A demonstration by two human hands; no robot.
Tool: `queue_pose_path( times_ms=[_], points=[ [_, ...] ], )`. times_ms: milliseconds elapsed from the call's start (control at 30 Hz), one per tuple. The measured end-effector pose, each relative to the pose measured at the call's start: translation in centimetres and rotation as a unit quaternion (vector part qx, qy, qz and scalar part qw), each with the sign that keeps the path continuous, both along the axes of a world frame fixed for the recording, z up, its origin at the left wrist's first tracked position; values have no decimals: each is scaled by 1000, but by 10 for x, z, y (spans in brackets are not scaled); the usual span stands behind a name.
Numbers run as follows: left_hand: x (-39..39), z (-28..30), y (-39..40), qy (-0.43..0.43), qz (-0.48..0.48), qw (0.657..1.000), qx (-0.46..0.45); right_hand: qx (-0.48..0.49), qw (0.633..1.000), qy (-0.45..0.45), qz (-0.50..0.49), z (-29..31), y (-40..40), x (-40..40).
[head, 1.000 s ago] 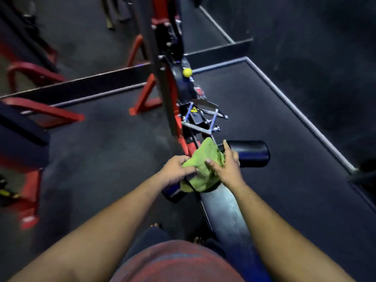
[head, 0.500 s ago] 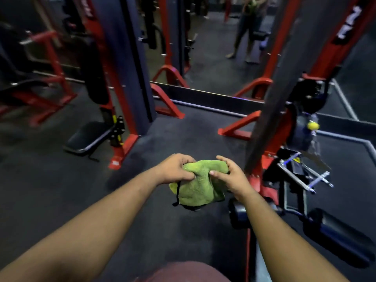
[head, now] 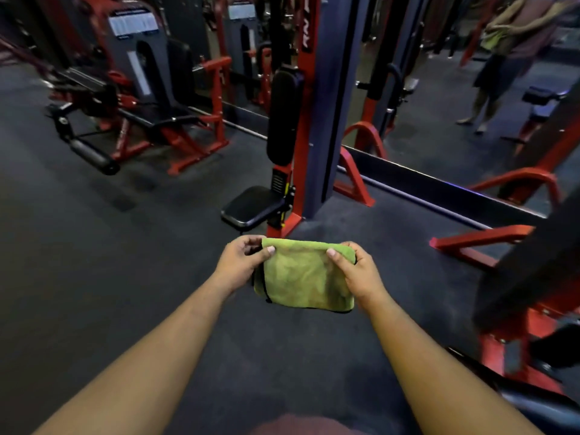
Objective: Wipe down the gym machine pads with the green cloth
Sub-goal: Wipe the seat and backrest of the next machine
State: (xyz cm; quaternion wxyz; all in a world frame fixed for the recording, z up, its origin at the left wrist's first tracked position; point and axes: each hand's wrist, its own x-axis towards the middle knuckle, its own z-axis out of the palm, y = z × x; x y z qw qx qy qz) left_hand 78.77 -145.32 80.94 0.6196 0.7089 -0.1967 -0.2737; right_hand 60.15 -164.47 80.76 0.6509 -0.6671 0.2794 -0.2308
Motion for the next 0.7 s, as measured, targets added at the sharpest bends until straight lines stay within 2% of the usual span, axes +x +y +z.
queue_pose_path(
  times_ms=[100,167,233,433,533,700],
  points=[
    [16,0,13,62,50,996,-49,81,995,-57,-23,9,20,54],
    [30,-8,20,92,19,995,-30,148,984,-93,-43,15,27,91],
    [47,-18,25,101,-20,995,9,162,981,-95,-49,14,26,127],
    [130,-26,10,97,39,995,3,165,983,-45,-67,-25,1,217],
    [189,-34,-4,94,53,994,14,160,987,11,-20,-55,-10,262],
    [272,-50,-24,73,78,993,53,278,956,64,65,-96,-15,327]
  ],
)
